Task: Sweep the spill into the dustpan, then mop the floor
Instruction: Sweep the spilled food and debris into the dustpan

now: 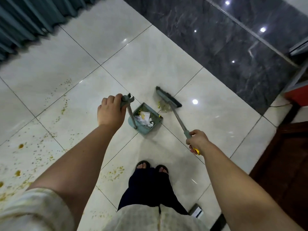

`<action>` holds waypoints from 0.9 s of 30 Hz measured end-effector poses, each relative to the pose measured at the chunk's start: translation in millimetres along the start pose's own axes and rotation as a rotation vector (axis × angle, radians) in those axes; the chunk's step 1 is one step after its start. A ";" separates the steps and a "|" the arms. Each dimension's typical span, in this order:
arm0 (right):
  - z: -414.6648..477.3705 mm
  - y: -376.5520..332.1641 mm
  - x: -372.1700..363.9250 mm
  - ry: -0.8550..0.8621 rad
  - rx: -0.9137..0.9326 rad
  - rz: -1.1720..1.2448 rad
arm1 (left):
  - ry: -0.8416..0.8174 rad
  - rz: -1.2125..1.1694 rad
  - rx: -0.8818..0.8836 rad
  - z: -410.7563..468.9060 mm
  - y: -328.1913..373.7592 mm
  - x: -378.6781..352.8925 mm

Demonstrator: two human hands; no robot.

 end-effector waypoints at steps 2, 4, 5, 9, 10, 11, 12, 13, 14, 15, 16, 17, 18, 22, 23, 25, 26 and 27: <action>-12.7 6.3 -13.8 -0.059 -0.027 -0.036 | -0.016 -0.010 0.001 -0.3 -2.3 0.0; -32.9 8.0 -22.1 -0.129 -0.031 -0.073 | -0.040 -0.025 0.001 -0.2 -2.1 0.9; -43.6 6.3 -20.6 -0.158 -0.031 -0.081 | -0.054 -0.027 0.000 0.3 -1.3 1.0; -70.5 -7.8 18.1 -0.141 0.001 -0.025 | -0.088 -0.032 -0.022 3.5 3.6 2.0; -74.2 -11.4 28.6 -0.127 0.010 -0.002 | -0.086 -0.033 -0.032 3.9 4.1 2.5; -77.2 -14.8 36.7 -0.113 0.021 0.022 | -0.084 -0.034 -0.036 4.0 3.7 2.8; -78.2 -18.5 42.1 -0.098 0.032 0.051 | -0.084 -0.035 -0.034 4.2 2.7 2.7; -77.4 -22.8 44.7 -0.085 0.039 0.090 | -0.085 -0.036 -0.033 4.4 1.7 2.4; -74.1 -27.6 44.2 -0.080 0.045 0.140 | -0.078 -0.037 -0.039 4.2 1.4 2.4; -68.4 -32.8 40.0 -0.081 0.047 0.201 | -0.065 -0.036 -0.050 3.9 1.5 2.4; -60.5 -37.2 33.2 -0.084 0.040 0.267 | -0.051 -0.030 -0.065 4.0 2.5 2.9; -51.5 -40.9 24.0 -0.089 0.029 0.332 | -0.037 -0.019 -0.080 4.8 3.4 3.0; -43.2 -42.7 12.4 -0.100 0.012 0.388 | -0.025 -0.006 -0.092 6.0 4.0 2.9; -35.8 -21.8 -49.3 -0.252 -0.136 0.529 | -0.007 0.017 -0.110 10.7 6.3 2.9; -42.4 -12.4 -63.1 -0.302 -0.187 0.563 | -0.008 0.009 -0.111 10.9 6.7 3.3; -58.1 1.9 -78.5 -0.377 -0.259 0.606 | -0.027 -0.004 -0.100 10.5 6.4 3.0; -66.1 4.0 -79.0 -0.394 -0.269 0.619 | -0.042 -0.013 -0.089 10.1 5.7 2.8; -72.3 4.3 -75.4 -0.396 -0.267 0.617 | -0.057 -0.024 -0.077 9.5 4.8 2.5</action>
Point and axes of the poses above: each hand's wrist, its own z-axis towards the middle knuckle, its own x-axis out of the back of the hand, y = z × x, the point moved 10 cm from there along z, towards the middle knuckle, and after that the axes turned 3 degrees about -x, right-handed, at the moved point
